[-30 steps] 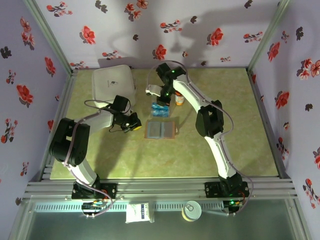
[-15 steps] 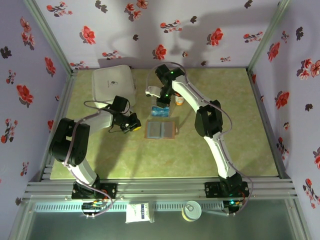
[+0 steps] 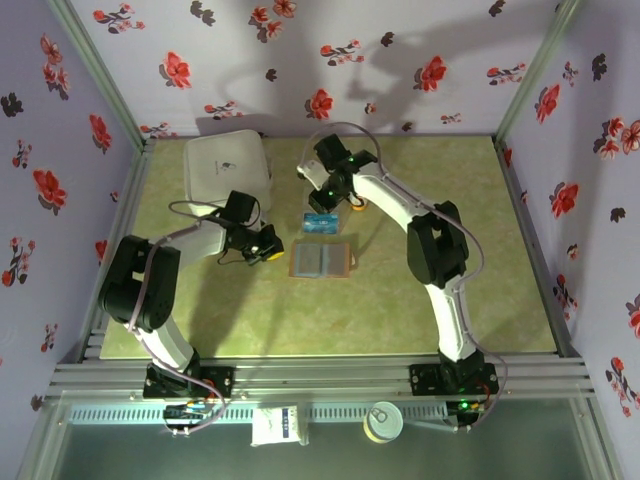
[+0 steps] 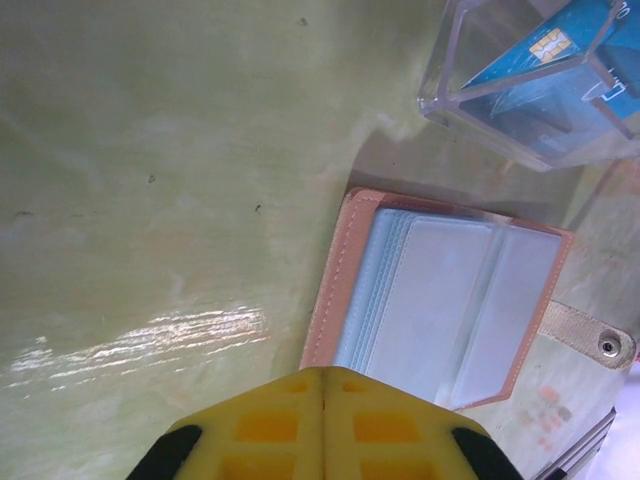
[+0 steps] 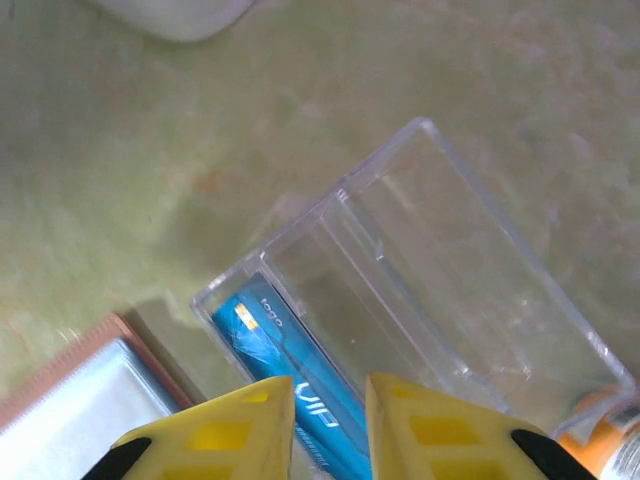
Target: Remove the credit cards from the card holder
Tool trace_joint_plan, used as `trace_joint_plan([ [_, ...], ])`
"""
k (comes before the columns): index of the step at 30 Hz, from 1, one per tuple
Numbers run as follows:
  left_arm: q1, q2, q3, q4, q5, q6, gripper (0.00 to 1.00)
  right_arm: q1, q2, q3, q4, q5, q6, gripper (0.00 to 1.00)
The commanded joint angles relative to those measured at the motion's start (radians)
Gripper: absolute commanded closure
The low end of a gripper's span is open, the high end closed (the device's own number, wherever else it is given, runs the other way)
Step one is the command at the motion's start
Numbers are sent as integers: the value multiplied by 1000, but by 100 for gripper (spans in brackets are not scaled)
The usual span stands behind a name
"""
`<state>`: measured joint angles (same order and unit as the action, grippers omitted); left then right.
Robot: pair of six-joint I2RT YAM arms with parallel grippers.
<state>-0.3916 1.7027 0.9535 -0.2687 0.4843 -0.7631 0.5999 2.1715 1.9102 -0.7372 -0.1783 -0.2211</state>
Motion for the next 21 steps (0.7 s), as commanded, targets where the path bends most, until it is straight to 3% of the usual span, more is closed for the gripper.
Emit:
trace_joint_plan([
  [1, -14, 21, 36, 8, 22, 14, 94, 23, -99, -105, 170, 43, 320, 74],
  [12, -57, 64, 57, 22, 23, -1, 95, 73, -322, -514, 459, -44, 830, 78],
  [21, -81, 91, 54, 19, 6, -5, 98, 77, -344, -651, 484, -169, 1002, 78],
])
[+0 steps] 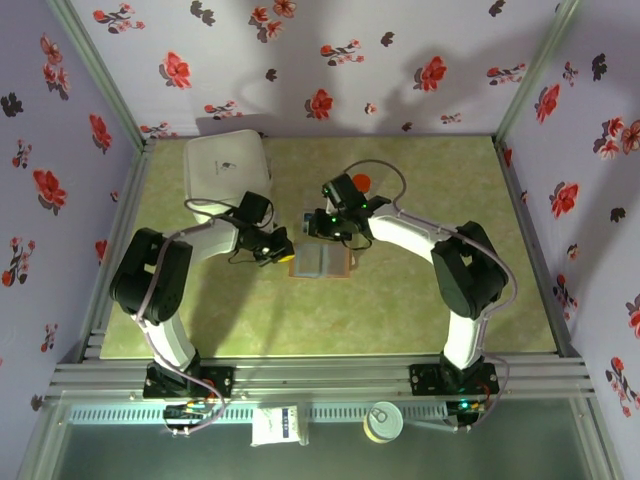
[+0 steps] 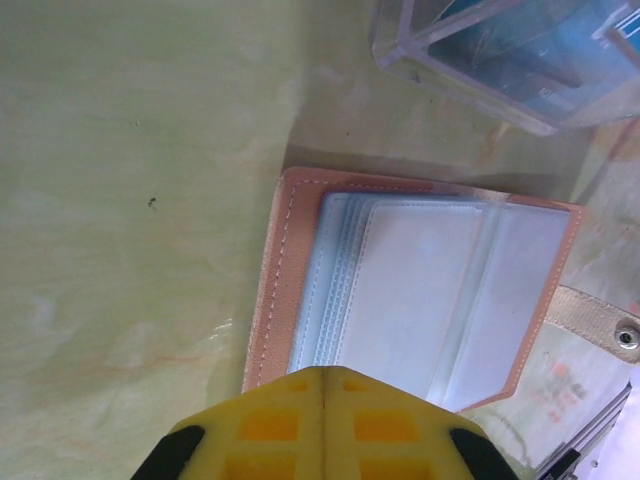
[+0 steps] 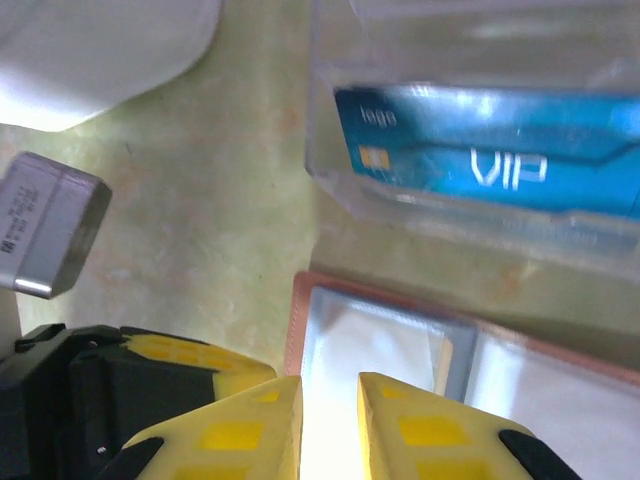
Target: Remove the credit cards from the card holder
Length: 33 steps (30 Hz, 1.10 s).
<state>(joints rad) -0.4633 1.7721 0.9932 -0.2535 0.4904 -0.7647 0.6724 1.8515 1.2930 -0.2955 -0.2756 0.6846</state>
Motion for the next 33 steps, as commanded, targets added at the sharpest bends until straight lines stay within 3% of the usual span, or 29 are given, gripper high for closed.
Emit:
trace_joint_plan([
  [1, -9, 24, 15, 4, -2, -5, 98, 4, -24, -46, 57, -87, 102, 77],
  [13, -18, 61, 24, -24, -24, 4, 100, 4, 6, -144, 173, -161, 178, 67],
  [33, -21, 72, 24, -58, -47, 12, 100, 5, 71, -128, 92, -196, 142, 70],
])
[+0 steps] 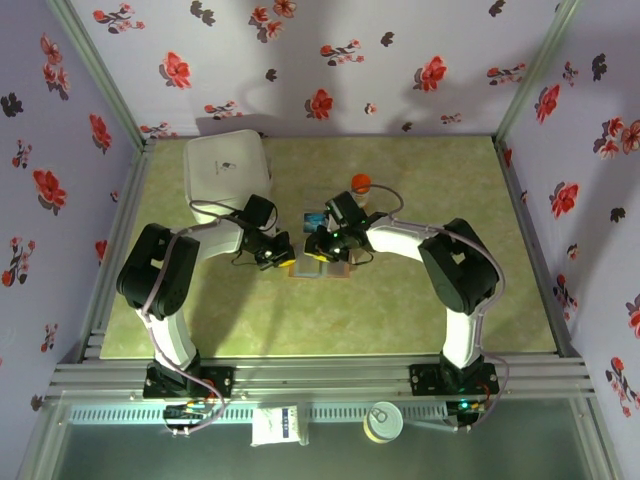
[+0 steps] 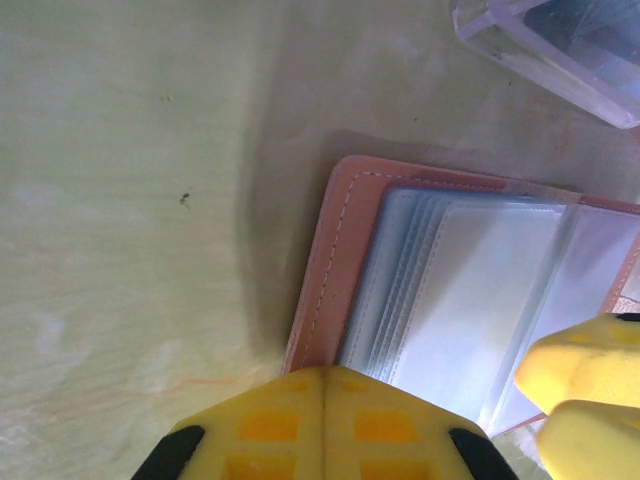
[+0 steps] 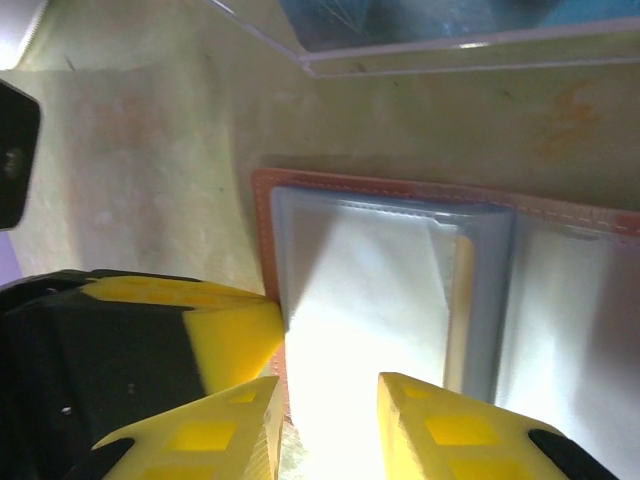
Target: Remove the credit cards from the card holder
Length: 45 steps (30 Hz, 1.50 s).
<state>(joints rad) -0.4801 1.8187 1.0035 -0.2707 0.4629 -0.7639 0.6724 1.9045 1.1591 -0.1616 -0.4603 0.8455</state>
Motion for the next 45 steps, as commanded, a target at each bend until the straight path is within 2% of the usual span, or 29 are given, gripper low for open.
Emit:
trace_joint_plan([
  [1, -4, 25, 14, -40, -20, 11, 100, 5, 19, 7, -47, -9, -23, 70],
  [15, -5, 25, 15, -42, -23, 10, 100, 0, -19, 6, -137, 81, -72, 70],
  [28, -5, 2, 20, -43, -23, 5, 100, -16, -29, -31, -113, 85, -65, 71],
  [36, -5, -62, 44, -55, -11, -11, 95, -17, -23, -34, -110, 82, -64, 72],
  [45, -17, -74, 56, 23, 73, -66, 82, -19, -25, -42, -108, 81, -65, 71],
])
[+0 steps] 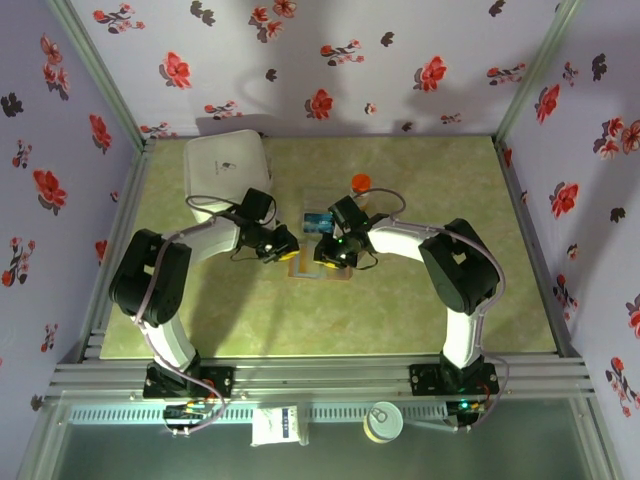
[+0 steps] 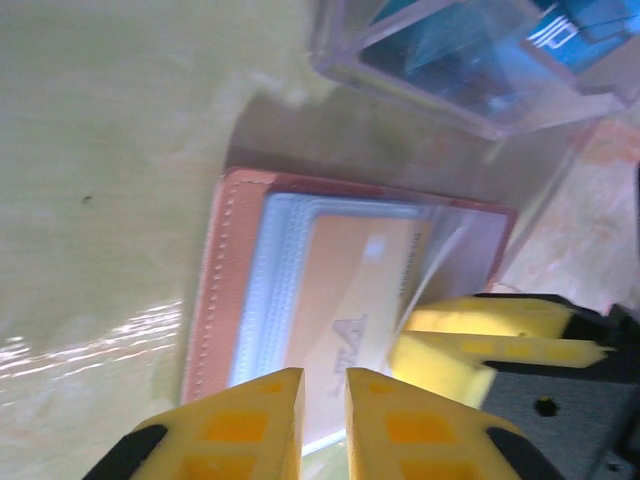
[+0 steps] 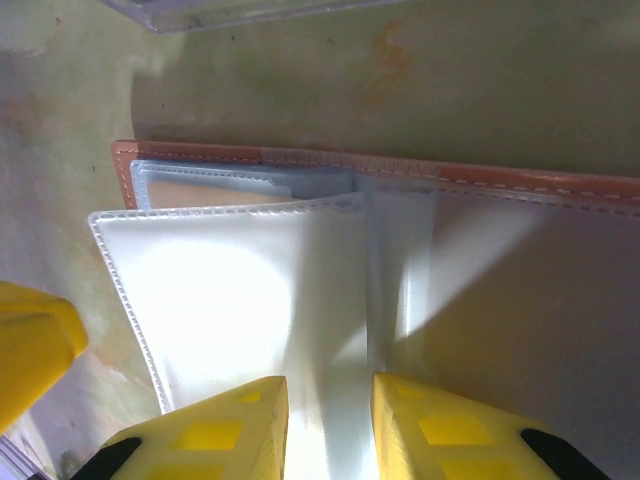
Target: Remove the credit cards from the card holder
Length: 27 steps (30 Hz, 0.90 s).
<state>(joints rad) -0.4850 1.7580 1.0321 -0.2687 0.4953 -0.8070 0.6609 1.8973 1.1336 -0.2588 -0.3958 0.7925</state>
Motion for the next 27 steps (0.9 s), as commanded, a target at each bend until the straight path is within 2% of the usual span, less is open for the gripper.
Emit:
trace_joint_plan([
  [1, -16, -9, 28, 23, 46, -27, 81, -7, -17, -18, -11, 18, -12, 71],
  [6, -42, 13, 48, 16, 55, -28, 75, -10, -21, -21, -7, 17, -10, 71],
  [12, -59, 41, 54, 20, 57, -31, 73, -10, -24, -31, 4, 14, -4, 71],
  [27, -76, 82, 62, 21, 58, -33, 77, -9, -34, -49, 22, 12, 1, 71],
])
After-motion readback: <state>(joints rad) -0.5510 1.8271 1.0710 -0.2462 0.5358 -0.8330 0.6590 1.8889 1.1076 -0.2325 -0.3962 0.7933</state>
